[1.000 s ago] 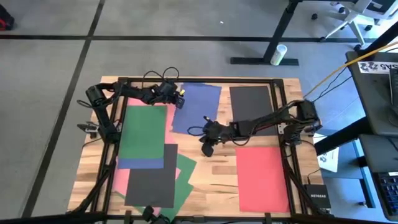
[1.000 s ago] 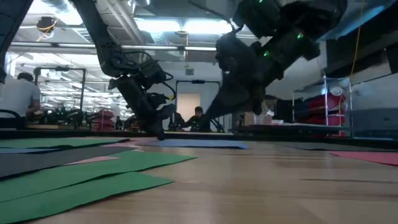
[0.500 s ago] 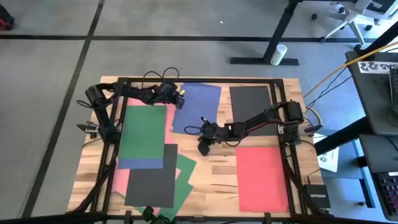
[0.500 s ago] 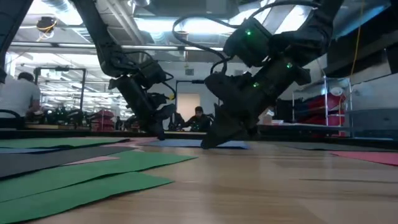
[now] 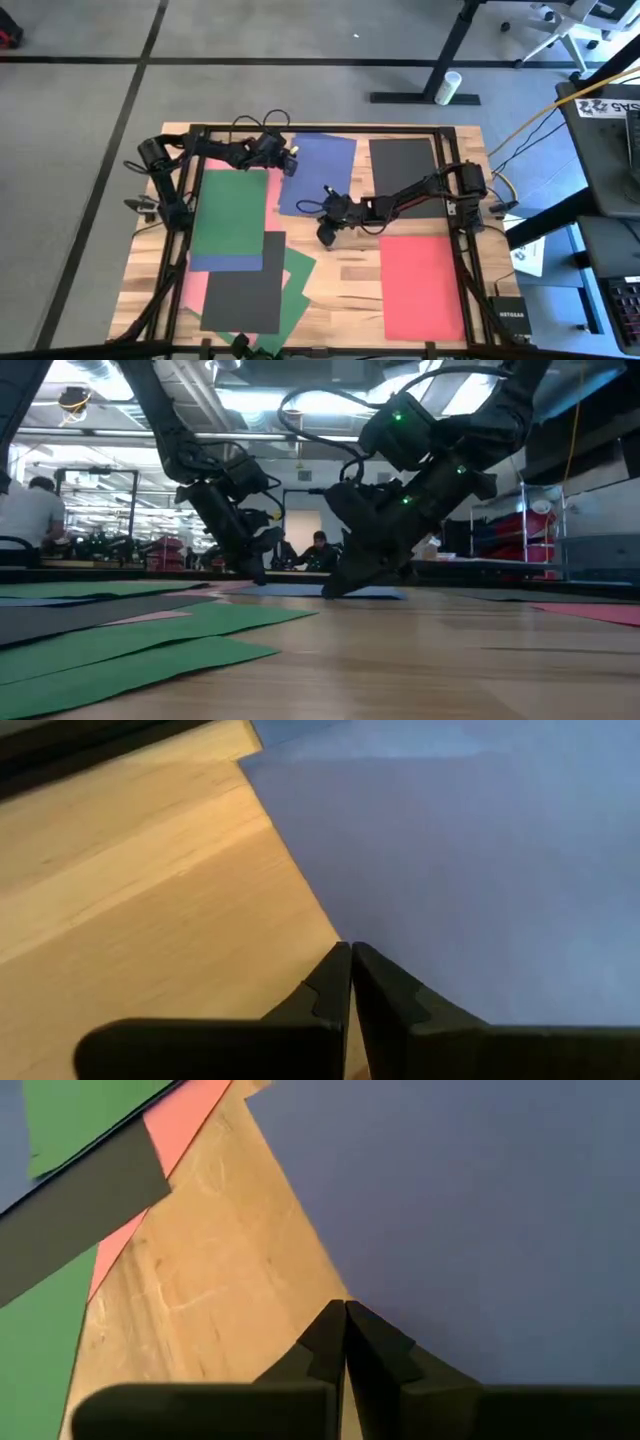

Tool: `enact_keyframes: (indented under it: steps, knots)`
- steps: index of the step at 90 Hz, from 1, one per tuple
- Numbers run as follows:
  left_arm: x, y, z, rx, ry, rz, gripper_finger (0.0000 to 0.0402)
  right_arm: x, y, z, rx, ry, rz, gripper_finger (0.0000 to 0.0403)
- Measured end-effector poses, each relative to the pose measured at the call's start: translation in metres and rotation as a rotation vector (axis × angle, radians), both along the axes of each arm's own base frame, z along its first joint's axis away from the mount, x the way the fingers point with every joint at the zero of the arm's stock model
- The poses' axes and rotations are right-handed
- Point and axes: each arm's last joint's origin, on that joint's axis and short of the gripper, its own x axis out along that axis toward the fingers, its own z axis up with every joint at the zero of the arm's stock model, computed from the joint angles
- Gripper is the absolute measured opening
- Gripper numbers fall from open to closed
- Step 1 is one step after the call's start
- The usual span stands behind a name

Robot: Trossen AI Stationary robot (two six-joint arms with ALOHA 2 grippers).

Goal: Organize paper
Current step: Stack the blue paper on top of the other blue paper on the table

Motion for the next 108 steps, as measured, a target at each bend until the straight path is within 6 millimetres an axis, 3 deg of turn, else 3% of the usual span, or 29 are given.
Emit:
enact_keyframes:
  steps: [55,108]
  knots:
    - [0.002,-0.006,0.003,-0.016,-0.007,-0.018,0.0000,0.000,0.000,0.000,-0.014,0.002,-0.014,0.0000]
    - [-0.002,-0.015,0.040,0.050,-0.061,-0.041,0.0000,0.000,0.001,-0.001,0.010,0.003,0.012,0.0000]
